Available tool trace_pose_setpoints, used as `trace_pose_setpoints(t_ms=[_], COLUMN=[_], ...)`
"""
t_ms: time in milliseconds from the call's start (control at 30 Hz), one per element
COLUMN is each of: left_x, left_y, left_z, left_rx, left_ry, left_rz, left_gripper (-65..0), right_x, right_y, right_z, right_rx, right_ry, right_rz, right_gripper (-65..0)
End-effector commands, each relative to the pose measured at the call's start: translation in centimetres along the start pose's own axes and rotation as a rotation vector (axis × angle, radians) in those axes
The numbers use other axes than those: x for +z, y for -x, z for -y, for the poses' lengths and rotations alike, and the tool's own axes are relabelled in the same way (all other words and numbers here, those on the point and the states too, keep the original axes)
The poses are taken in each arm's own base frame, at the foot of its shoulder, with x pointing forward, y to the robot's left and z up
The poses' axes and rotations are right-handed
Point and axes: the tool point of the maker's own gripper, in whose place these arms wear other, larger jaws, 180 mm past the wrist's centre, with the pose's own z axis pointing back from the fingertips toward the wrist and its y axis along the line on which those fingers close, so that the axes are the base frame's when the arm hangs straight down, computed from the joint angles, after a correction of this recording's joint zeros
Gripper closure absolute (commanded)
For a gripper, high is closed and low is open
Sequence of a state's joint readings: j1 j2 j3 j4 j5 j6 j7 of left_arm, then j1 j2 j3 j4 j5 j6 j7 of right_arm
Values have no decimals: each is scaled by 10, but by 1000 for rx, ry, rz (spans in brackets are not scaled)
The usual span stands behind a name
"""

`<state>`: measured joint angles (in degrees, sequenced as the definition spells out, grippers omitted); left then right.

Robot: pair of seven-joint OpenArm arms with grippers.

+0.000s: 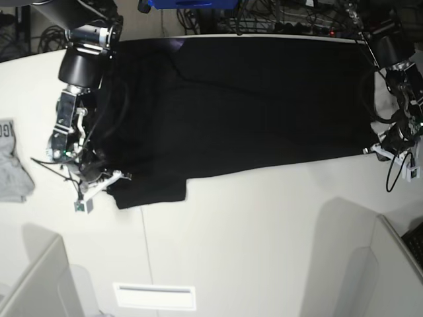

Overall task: Fold the T-shirt properly
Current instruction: 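Lift the hem with both grippers and fold it over onto the collar edge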

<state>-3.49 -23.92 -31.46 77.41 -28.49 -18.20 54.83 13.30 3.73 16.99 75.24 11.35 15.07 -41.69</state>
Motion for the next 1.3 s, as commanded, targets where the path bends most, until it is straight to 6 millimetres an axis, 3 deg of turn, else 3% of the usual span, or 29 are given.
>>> trace_pose_setpoints(t_ms=[0,200,433,600,733,1000,1267], left_x=[11,30,53,67,80,91,90], left_y=[-23,2,23,49,55,75,78], left_z=[1,-2,5,14,0,-4,-3], left_rx=[-29,-56,-182,-281,-239,-314,-307], left_ry=[23,32,34,61,20,36,36], left_rz=[72,41,22,-19,-4,-47,-50], left_gripper=[0,0,0,0,0,0,0], right_x=[11,43,83,109,122,138,161], right_y=[-31,-23,4,28,57,104,132], right_z=[2,3,3,2,2,12,-4], right_rx=[23,75,127,162,171,57,-213], right_ry=[7,38,75,96,102,131,-83], right_rz=[84,101,65,40,-10,-87,-65], right_gripper=[0,0,0,0,0,0,0])
